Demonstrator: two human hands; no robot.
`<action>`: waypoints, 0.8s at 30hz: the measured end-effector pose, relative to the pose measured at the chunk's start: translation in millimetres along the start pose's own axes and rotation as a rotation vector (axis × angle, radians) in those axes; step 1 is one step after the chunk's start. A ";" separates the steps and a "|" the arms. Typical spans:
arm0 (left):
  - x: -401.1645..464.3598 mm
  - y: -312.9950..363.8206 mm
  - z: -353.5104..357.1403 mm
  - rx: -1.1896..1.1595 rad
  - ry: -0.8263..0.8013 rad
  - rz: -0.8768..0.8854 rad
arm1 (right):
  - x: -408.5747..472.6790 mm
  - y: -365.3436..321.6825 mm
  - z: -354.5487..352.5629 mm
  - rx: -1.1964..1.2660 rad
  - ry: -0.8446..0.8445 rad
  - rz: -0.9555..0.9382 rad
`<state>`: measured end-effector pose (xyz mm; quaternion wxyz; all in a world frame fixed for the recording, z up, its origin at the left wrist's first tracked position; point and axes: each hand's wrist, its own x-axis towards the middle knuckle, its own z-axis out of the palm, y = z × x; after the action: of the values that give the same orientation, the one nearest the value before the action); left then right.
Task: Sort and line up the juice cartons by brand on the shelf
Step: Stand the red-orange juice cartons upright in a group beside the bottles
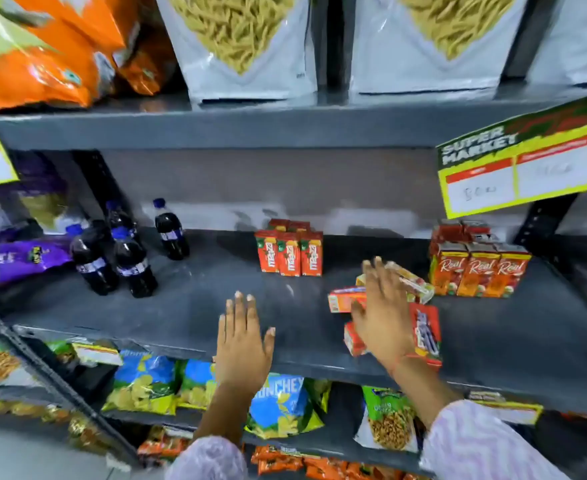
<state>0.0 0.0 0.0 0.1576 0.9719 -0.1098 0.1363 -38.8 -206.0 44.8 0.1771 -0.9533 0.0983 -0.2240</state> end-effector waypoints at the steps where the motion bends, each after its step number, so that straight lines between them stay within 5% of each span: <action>1: 5.4 -4.9 9.2 0.021 -0.070 -0.014 | 2.9 8.8 2.0 0.047 -0.025 0.111; 6: 35.1 -1.0 44.3 0.044 -0.244 0.020 | 15.0 33.5 13.0 0.174 -0.039 0.371; 13: 43.6 -3.7 51.7 -0.021 -0.245 0.020 | 19.8 35.0 16.6 0.259 -0.057 0.436; 24: 43.3 -5.5 52.0 -0.042 -0.249 0.025 | 56.7 36.5 8.1 -0.183 -0.559 0.380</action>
<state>54.1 -19.8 -36.1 0.1614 0.9763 -0.1433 0.0140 10.9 -252.2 46.3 0.1497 -0.9543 0.2416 0.0923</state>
